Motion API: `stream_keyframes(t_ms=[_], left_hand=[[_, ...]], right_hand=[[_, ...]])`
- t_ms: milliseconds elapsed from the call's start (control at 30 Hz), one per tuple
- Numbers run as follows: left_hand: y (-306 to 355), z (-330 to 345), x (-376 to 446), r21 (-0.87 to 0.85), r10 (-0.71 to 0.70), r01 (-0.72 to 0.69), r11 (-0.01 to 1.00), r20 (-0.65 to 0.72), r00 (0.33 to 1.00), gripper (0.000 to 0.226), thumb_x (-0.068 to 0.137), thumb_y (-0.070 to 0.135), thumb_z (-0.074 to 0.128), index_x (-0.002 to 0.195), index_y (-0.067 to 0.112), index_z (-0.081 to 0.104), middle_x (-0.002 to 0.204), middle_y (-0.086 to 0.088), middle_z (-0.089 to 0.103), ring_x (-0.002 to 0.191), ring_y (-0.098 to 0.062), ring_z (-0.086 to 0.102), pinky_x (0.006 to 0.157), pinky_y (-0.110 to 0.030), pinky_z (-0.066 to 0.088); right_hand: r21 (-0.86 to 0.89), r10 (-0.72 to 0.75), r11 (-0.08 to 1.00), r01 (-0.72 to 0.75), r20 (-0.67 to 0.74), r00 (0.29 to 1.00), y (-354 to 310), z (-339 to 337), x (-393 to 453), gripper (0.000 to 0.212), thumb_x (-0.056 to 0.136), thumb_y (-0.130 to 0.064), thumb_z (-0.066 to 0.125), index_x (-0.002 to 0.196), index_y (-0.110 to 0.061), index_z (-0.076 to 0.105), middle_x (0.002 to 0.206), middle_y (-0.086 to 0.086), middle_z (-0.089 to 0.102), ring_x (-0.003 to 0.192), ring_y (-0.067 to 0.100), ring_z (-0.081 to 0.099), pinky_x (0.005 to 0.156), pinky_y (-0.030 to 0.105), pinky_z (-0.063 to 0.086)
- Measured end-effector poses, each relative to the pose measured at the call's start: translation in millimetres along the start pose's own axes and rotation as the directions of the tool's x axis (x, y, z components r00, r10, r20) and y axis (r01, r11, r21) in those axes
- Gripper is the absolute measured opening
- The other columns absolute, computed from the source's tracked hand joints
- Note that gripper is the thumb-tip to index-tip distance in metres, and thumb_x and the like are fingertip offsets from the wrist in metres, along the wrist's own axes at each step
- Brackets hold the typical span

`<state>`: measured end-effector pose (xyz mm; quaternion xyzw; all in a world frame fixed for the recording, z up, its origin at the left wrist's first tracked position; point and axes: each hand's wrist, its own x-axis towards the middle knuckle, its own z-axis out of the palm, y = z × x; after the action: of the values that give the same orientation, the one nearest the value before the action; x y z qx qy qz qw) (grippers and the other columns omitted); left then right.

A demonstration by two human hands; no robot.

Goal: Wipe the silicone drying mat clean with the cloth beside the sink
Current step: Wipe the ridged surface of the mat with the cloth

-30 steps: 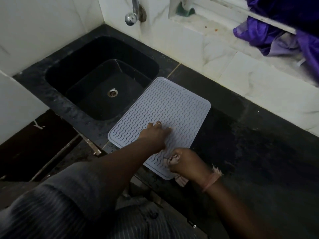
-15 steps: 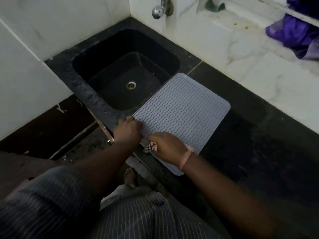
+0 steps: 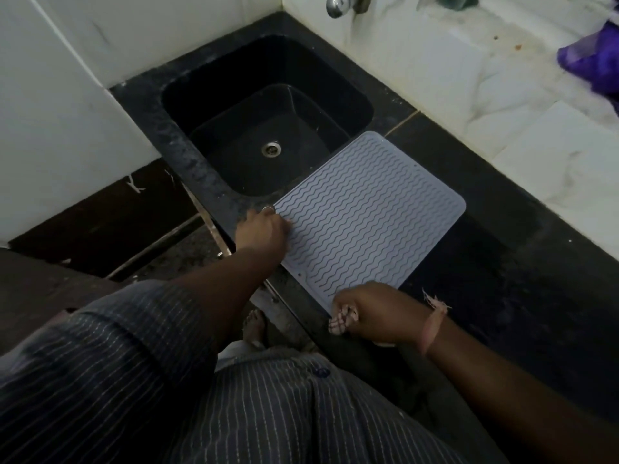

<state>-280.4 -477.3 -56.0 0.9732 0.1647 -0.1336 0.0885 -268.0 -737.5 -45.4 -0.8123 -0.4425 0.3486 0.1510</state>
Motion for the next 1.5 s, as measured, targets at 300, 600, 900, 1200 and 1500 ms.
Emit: stream_keyframes(t_ms=[300,600,900,1200,1500], left_hand=[[-4.3,11.4,-3.3,-0.034,-0.042,0.039,0.999,-0.093,0.995,0.025,0.100,0.042,0.058,0.115,0.026,0.070,0.115,-0.009,0.057,0.113,-0.033,0.052,0.086,-0.046,0.050],[-9.0,14.4,3.2,-0.228,-0.093,0.080,0.970,-0.044,0.995,0.033,0.103,0.048,0.049,0.108,0.024,0.071,0.111,-0.005,0.060,0.110,-0.027,0.057,0.088,-0.046,0.054],[-43.6,20.2,-3.0,-0.465,-0.319,0.228,0.855,-0.126,0.939,0.024,0.096,0.018,0.061,0.110,0.032,0.074,0.112,0.004,0.071,0.093,-0.011,0.066,0.075,-0.030,0.057],[-54.6,11.8,1.9,-0.181,-0.212,0.192,0.965,-0.098,0.972,0.017,0.096,0.035,0.058,0.096,0.033,0.075,0.092,0.001,0.072,0.086,-0.023,0.070,0.074,-0.039,0.059],[-55.7,8.9,12.4,-0.164,-0.226,0.210,0.964,-0.084,0.970,0.015,0.092,0.036,0.068,0.103,0.030,0.076,0.101,0.001,0.073,0.092,-0.023,0.070,0.077,-0.038,0.058]], right_hand=[[-0.102,-0.086,0.993,0.061,-0.257,0.963,-25.9,12.2,62.8,0.021,0.080,-0.016,0.066,0.099,-0.026,0.063,0.096,-0.003,0.067,0.088,0.020,0.063,0.071,0.041,0.053],[-0.028,0.078,0.997,-0.075,0.099,0.992,1.4,1.4,-7.8,0.023,0.085,-0.047,0.074,0.090,-0.027,0.065,0.087,-0.011,0.067,0.080,0.001,0.061,0.071,0.028,0.052],[0.161,0.010,0.986,0.047,-0.339,0.941,-42.8,-49.6,98.8,0.020,0.077,-0.017,0.074,0.094,-0.024,0.065,0.085,-0.005,0.068,0.079,0.011,0.063,0.069,0.034,0.052],[-0.209,-0.238,0.961,0.183,-0.282,0.929,-40.0,-16.9,161.4,0.014,0.089,-0.020,0.064,0.098,-0.028,0.059,0.094,-0.004,0.067,0.087,0.019,0.059,0.074,0.034,0.047],[-0.188,-0.269,0.954,0.236,-0.176,0.947,-19.8,-1.1,76.1,0.013,0.086,-0.022,0.069,0.093,-0.032,0.064,0.092,-0.014,0.064,0.085,0.001,0.049,0.070,0.023,0.041]])
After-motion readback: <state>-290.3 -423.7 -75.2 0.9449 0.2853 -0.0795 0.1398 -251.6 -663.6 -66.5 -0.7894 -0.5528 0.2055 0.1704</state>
